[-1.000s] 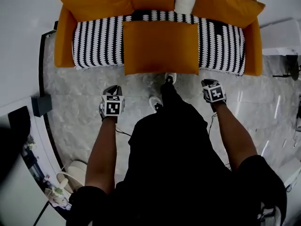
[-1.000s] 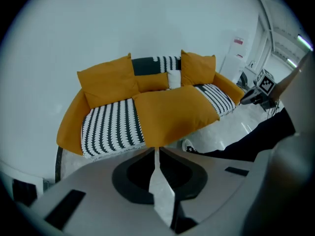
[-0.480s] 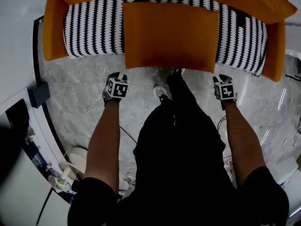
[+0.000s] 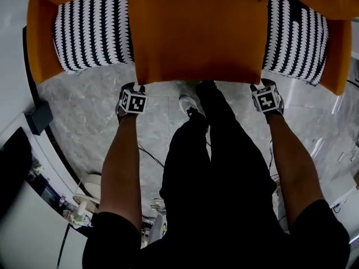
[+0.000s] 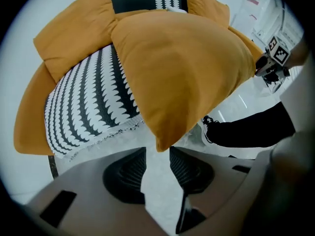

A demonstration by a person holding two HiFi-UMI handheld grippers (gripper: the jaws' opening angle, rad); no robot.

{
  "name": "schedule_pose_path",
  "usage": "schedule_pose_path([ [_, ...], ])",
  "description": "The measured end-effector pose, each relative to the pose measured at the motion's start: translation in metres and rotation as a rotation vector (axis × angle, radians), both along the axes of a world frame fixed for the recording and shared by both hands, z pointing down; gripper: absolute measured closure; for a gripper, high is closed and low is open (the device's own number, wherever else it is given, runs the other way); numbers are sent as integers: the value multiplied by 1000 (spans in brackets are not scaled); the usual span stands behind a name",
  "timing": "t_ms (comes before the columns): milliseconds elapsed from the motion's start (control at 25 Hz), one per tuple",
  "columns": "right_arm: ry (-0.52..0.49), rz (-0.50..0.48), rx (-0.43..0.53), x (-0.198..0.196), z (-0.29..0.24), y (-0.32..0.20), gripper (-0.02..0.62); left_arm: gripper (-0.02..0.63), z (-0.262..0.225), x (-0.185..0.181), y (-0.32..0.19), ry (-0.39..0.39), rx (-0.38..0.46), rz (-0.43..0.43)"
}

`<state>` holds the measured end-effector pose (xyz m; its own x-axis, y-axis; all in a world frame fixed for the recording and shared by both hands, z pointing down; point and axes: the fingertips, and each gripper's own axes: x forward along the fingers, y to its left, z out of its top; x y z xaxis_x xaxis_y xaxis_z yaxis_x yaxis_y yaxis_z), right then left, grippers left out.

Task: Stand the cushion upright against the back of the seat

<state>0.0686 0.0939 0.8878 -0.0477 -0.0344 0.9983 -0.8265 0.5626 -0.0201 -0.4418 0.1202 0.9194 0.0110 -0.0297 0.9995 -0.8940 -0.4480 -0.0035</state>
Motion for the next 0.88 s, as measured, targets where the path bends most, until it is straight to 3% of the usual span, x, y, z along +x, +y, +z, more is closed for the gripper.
schedule_pose_path([
  [200,2,-41,10,-5,13,-13,399,465,2,8,-19,1,66,54],
  [360,-2,-33,-5,-7,7,-11,428,557,-11,20,-22,12,82,86],
  [600,-35,11,21,-9,-23,-19,524,568,-41,23,-31,50,99,56],
  [880,-154,128,109,-12,-74,-46,541,572,-87,26,-55,121,143,-87],
])
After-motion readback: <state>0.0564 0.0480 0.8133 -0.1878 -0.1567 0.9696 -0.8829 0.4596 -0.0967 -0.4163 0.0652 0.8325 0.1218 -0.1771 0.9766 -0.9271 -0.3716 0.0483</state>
